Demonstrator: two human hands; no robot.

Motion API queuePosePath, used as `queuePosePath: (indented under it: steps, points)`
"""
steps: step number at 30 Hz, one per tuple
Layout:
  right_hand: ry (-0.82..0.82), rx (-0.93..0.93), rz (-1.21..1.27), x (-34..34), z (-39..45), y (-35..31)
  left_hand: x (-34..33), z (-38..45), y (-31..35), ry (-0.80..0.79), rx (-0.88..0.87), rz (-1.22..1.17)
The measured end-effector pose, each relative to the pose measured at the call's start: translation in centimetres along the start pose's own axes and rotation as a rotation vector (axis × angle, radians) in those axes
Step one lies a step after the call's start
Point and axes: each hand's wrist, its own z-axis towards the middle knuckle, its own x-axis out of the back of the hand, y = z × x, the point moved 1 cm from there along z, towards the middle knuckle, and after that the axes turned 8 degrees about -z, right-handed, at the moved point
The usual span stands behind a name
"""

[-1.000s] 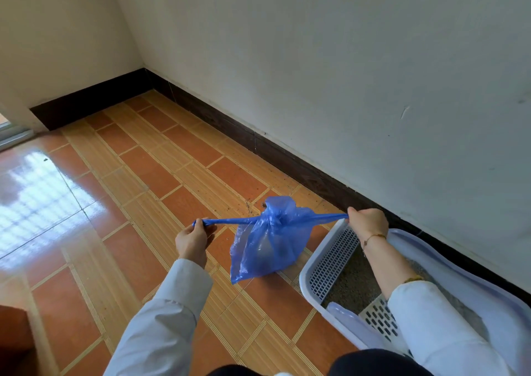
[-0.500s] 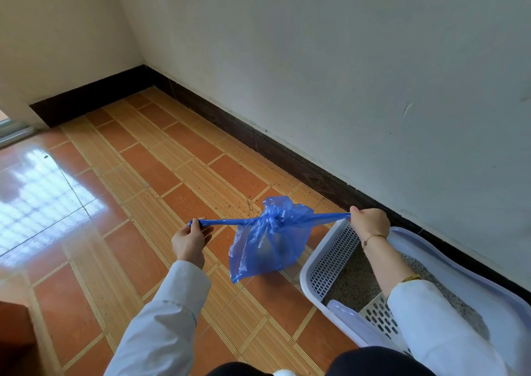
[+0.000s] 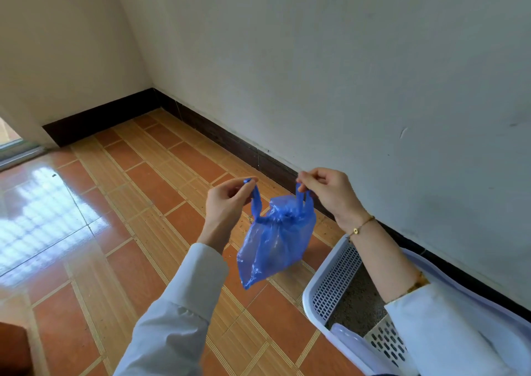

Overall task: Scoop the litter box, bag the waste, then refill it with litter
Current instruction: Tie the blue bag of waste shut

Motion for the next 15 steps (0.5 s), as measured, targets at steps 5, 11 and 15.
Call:
queuePosePath:
  steps: [5,11,15]
  points:
    - [-0.121,0.117,0.003,-1.7,-0.6,-1.8,-2.2,-1.0,0.9,-0.076,-0.051,-0.041]
    - [-0.143,0.168,-0.137,-2.1,-1.1,-1.4,-3.2,-1.2,0.7,0.027,-0.022,-0.055]
    - [-0.144,0.178,-0.208,-2.7,-1.3,-1.0,-3.7,-1.3,0.5,0.015,-0.004,-0.038]
